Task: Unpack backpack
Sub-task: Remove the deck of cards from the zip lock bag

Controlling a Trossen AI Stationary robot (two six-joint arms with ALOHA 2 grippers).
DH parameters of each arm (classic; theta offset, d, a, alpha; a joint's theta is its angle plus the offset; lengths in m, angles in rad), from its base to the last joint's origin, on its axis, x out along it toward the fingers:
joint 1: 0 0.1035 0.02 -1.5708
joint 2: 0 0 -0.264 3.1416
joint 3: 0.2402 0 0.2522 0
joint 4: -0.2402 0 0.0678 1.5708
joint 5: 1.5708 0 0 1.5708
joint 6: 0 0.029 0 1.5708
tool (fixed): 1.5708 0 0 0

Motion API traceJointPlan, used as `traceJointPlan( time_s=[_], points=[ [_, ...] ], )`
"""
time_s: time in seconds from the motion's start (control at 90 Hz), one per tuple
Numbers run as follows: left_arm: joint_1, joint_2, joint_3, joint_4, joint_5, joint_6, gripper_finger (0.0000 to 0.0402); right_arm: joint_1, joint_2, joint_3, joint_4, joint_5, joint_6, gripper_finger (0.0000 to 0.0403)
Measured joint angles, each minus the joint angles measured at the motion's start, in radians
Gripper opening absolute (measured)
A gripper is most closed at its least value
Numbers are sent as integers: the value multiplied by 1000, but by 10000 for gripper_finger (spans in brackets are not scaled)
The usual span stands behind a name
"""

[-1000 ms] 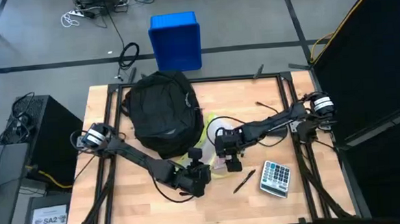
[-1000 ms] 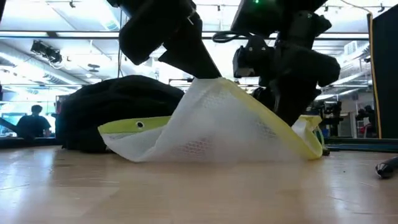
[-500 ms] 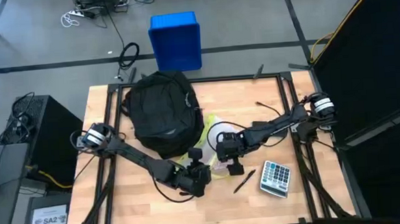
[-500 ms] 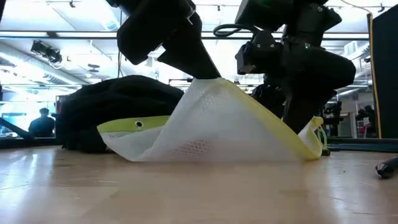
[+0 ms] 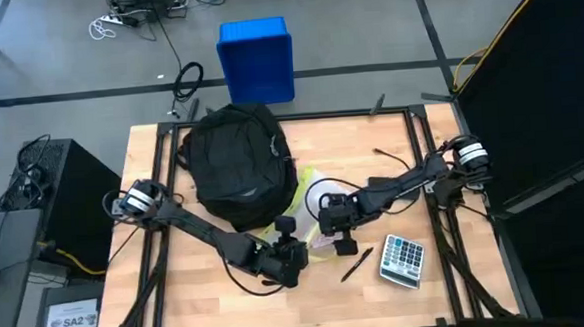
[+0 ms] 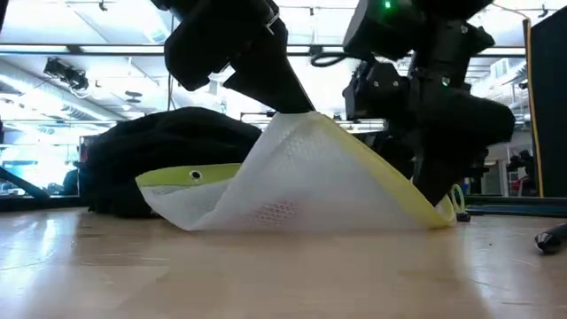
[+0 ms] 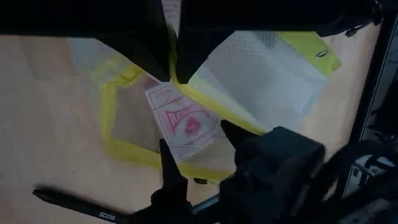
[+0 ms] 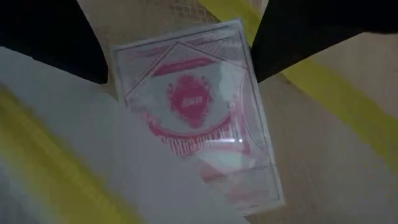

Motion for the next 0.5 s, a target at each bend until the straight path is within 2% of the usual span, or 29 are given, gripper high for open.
traceJointPlan(
  time_s=[0.222, 0.411, 0.5],
  points=[
    [0, 0, 0, 0, 3, 0, 0, 0, -3, -58, 105, 4, 4, 336],
    [0, 0, 0, 0, 6, -1, 0, 1, -3, -73, 160, 18, -12, 284],
    [0, 0, 0, -1, 6, -1, 0, 2, -3, -73, 161, 19, -20, 283]
  ],
)
